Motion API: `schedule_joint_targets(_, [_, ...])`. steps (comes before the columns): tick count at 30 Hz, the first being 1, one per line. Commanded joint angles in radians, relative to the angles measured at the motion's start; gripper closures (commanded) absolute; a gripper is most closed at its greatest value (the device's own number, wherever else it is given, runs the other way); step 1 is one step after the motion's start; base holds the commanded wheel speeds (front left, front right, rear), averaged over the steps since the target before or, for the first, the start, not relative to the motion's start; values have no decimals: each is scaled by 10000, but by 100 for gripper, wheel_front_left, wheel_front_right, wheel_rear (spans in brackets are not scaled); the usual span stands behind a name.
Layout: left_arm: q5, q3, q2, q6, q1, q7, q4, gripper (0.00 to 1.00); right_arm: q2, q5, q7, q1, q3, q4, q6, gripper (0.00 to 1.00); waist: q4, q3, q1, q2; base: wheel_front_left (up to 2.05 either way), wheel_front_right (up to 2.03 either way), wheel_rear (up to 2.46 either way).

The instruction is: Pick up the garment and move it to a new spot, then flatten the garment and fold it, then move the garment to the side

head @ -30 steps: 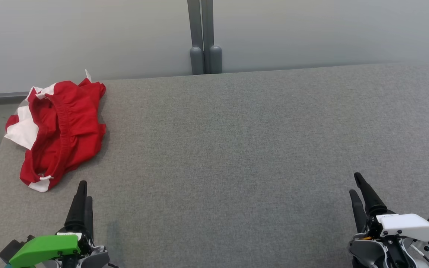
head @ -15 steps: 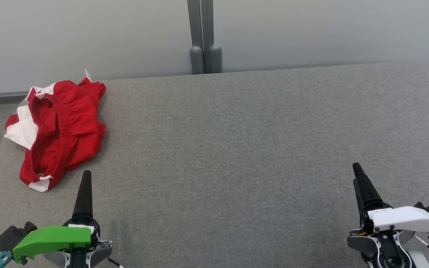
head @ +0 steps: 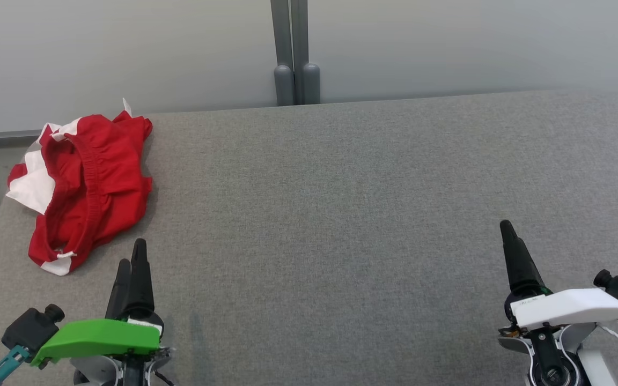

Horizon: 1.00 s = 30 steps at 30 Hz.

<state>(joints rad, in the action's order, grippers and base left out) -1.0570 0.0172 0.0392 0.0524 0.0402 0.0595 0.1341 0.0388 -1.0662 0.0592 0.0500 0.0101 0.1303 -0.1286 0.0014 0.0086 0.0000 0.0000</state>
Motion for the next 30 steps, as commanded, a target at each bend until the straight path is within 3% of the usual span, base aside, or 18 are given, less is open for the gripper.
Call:
schedule_joint_targets(1, [436,52,70,-59,6,103,-201,0,65,515,112,15,-79,-252,-23,0,-1,3,0,0,0,0,0])
schedule_joint_targets(30, [5040,621,102,-462,-296,956,-135,0,96,5151,972,-148,-708,-476,-28,0,4,35,0,0,0,0,0])
